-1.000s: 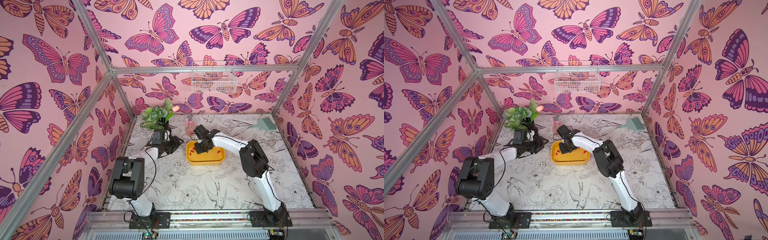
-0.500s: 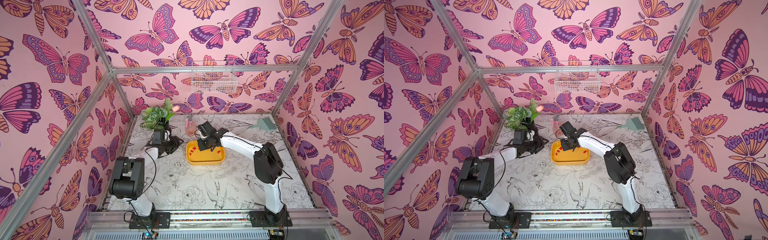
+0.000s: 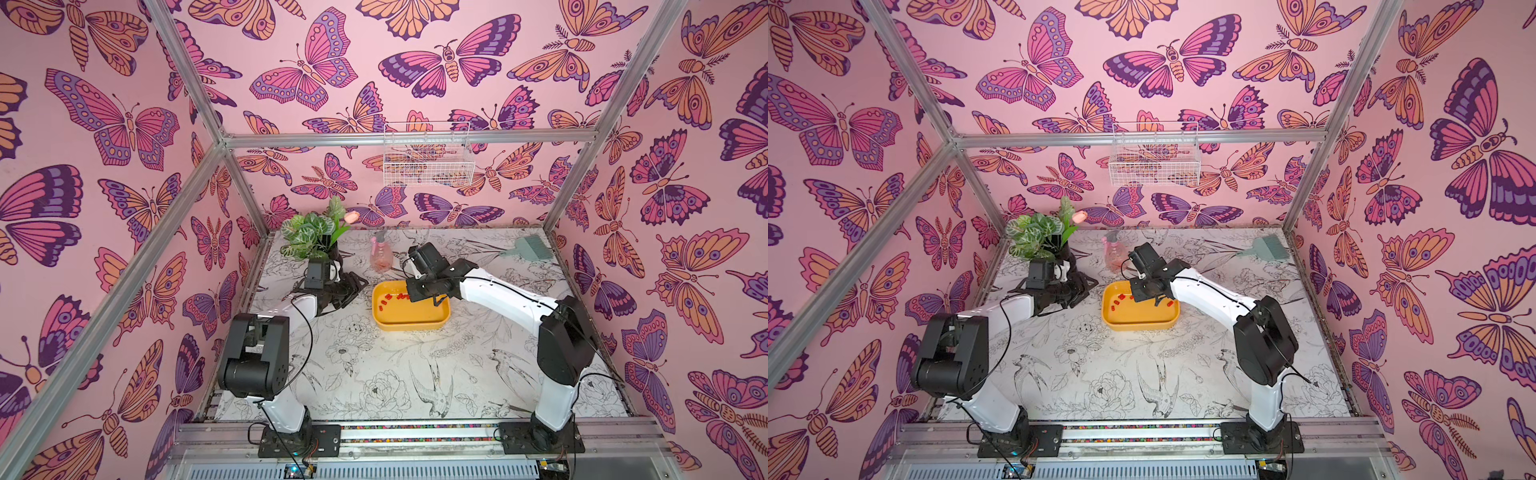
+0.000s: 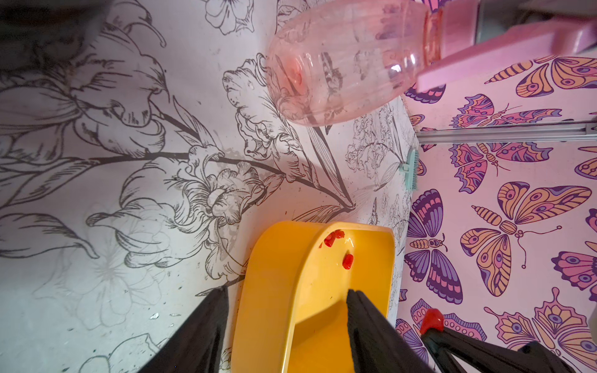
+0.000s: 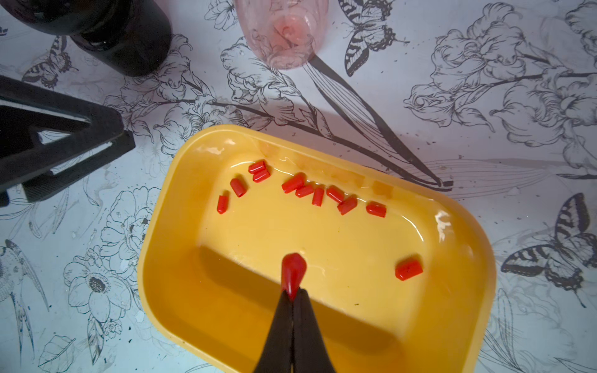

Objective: Take the screw protection sleeves out of the storage box
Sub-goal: Place the screw protection sleeve at the center of the board.

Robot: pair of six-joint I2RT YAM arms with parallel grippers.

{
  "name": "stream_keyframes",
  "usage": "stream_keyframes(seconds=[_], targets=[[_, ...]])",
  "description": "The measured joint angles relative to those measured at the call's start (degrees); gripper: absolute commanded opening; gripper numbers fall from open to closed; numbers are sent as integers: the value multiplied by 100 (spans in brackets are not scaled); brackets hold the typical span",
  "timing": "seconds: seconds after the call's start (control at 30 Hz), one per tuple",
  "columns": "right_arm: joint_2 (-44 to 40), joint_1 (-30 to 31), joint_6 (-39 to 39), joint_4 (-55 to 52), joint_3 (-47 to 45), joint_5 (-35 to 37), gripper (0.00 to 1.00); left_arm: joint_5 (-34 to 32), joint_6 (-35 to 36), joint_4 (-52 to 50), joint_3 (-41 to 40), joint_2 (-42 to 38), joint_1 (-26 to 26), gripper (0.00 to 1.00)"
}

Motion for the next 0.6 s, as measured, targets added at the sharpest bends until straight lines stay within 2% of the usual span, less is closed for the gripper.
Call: stream_keyframes(seconds=[0.3, 0.6], targets=[[-553, -81, 105, -33, -758, 448, 2, 0, 2, 0, 0, 0, 0, 64], [-1377, -750, 170, -11, -1565, 511, 1, 2, 2, 0, 0, 0, -7, 64]])
